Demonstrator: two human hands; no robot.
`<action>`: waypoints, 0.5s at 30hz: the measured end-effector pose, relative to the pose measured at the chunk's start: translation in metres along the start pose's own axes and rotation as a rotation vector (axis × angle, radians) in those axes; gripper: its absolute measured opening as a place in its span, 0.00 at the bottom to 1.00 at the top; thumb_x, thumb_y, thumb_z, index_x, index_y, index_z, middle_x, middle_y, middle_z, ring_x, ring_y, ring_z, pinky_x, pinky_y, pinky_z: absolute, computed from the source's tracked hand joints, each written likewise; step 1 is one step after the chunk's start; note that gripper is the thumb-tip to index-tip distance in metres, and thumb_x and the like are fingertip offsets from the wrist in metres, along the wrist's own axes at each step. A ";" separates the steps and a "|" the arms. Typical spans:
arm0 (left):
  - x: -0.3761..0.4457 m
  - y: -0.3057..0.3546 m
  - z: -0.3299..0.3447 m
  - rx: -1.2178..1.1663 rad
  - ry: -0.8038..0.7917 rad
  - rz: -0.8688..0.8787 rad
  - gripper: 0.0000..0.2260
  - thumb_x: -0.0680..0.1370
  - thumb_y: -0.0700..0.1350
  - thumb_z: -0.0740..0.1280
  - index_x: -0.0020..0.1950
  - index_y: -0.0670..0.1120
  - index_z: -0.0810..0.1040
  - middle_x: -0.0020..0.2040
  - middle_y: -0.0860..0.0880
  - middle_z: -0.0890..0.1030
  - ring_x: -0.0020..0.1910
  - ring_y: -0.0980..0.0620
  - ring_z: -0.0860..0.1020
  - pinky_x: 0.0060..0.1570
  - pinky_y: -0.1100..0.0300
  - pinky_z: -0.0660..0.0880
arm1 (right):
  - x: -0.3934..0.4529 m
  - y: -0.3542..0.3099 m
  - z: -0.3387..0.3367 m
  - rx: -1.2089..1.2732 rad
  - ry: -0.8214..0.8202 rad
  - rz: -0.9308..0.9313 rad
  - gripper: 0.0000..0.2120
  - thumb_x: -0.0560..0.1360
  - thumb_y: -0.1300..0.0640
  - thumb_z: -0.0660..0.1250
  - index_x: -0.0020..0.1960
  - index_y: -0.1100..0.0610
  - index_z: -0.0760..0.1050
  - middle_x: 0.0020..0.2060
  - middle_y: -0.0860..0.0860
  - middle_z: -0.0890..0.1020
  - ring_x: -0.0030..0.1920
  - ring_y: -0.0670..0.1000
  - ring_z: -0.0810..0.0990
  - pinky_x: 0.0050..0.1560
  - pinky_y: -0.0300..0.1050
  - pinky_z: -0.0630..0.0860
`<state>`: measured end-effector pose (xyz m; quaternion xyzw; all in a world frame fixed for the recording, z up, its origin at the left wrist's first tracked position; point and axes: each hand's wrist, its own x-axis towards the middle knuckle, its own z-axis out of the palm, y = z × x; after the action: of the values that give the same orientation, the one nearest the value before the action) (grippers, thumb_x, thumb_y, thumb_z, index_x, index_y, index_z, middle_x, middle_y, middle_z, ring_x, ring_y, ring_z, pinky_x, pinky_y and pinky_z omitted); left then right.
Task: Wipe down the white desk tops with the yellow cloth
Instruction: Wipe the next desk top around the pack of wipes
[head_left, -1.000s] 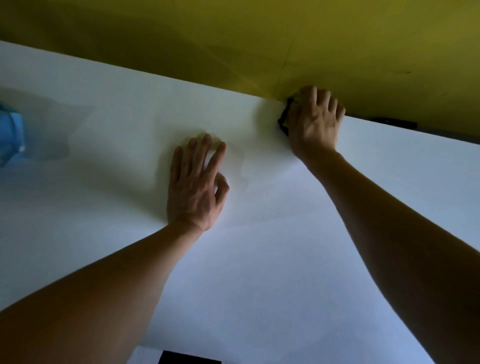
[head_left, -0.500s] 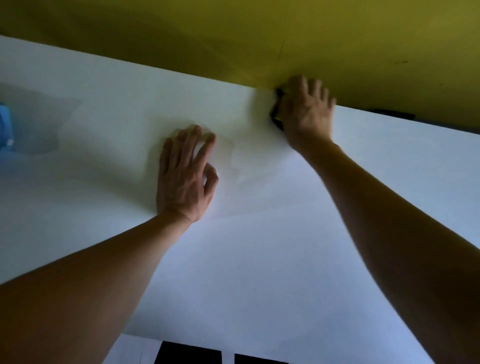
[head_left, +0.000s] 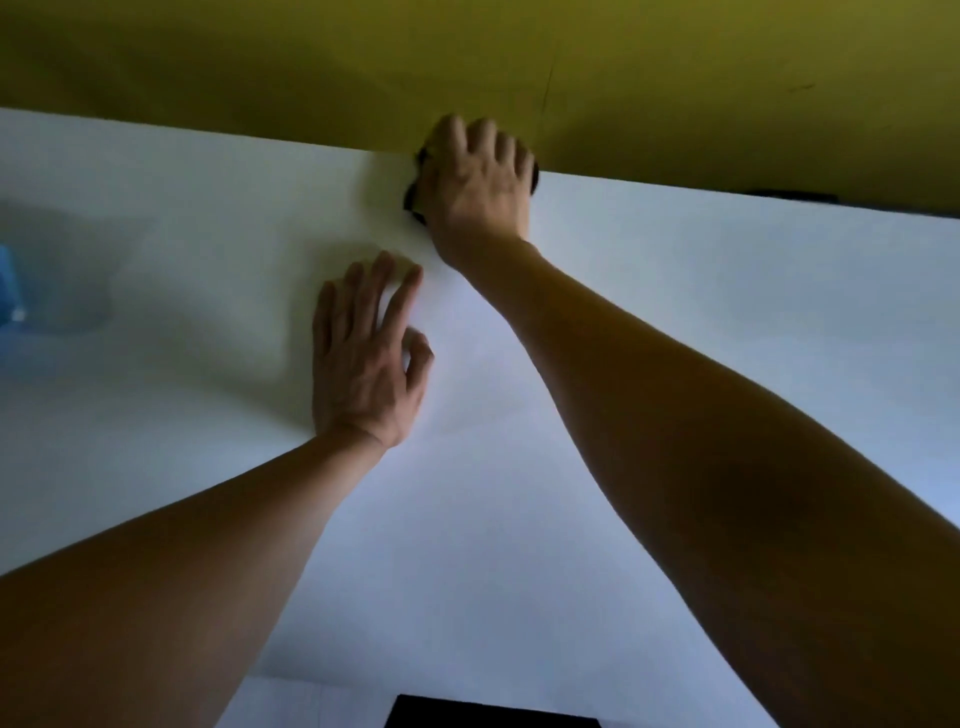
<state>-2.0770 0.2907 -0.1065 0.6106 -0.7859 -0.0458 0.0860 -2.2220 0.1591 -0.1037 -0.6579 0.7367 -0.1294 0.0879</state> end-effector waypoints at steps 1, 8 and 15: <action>0.000 0.000 0.000 0.002 0.007 0.005 0.28 0.80 0.46 0.57 0.83 0.51 0.64 0.83 0.46 0.63 0.82 0.42 0.60 0.82 0.43 0.51 | 0.004 -0.007 0.003 0.001 -0.007 -0.005 0.20 0.81 0.46 0.53 0.68 0.54 0.69 0.59 0.54 0.76 0.60 0.59 0.74 0.62 0.53 0.65; -0.002 -0.005 0.001 0.007 0.008 0.028 0.28 0.80 0.46 0.59 0.82 0.50 0.66 0.83 0.44 0.63 0.82 0.42 0.60 0.82 0.43 0.52 | -0.020 0.082 -0.020 -0.001 0.029 0.057 0.27 0.75 0.41 0.49 0.66 0.53 0.72 0.59 0.57 0.76 0.59 0.60 0.74 0.61 0.52 0.65; -0.004 0.002 0.001 0.015 0.011 0.011 0.28 0.81 0.47 0.57 0.83 0.49 0.64 0.84 0.43 0.61 0.82 0.38 0.60 0.82 0.42 0.51 | -0.042 0.199 -0.062 -0.093 0.092 0.299 0.21 0.81 0.48 0.53 0.66 0.59 0.70 0.59 0.61 0.75 0.61 0.63 0.73 0.66 0.55 0.64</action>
<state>-2.0779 0.2947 -0.1079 0.6073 -0.7890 -0.0360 0.0861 -2.4239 0.2258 -0.1069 -0.5378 0.8347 -0.1108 0.0417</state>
